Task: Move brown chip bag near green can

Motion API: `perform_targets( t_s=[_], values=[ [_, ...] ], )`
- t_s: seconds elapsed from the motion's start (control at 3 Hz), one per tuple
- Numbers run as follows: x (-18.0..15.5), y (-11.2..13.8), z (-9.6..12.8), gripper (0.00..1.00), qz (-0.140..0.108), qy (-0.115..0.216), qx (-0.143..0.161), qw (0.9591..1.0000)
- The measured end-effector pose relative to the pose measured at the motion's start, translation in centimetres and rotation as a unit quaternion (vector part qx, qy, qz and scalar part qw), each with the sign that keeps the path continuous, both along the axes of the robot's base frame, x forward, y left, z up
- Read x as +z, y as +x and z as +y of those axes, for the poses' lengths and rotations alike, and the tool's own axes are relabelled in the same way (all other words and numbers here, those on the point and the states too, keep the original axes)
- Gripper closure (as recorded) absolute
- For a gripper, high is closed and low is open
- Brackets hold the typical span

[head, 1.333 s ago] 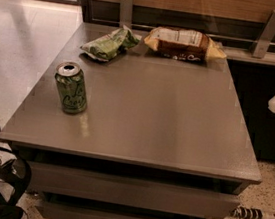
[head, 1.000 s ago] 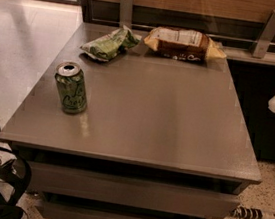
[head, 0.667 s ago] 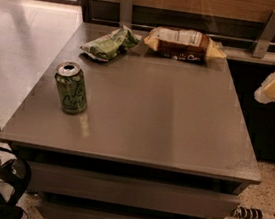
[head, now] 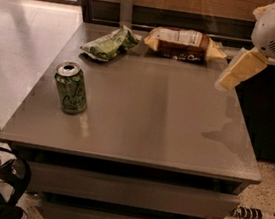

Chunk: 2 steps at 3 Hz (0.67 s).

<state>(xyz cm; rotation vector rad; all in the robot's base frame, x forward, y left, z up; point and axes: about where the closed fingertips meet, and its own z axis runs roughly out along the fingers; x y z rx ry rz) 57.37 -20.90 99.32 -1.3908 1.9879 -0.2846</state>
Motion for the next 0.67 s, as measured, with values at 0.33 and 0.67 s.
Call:
perform_targets(
  t_s=[0.33,0.67],
  values=[
    [-0.8,4.6,1.3,0.0,-0.045,0.04,-0.005,0.9982],
    [-1.1,8.9,1.4,0.0,-0.066,0.091,-0.011,0.9936]
  ],
)
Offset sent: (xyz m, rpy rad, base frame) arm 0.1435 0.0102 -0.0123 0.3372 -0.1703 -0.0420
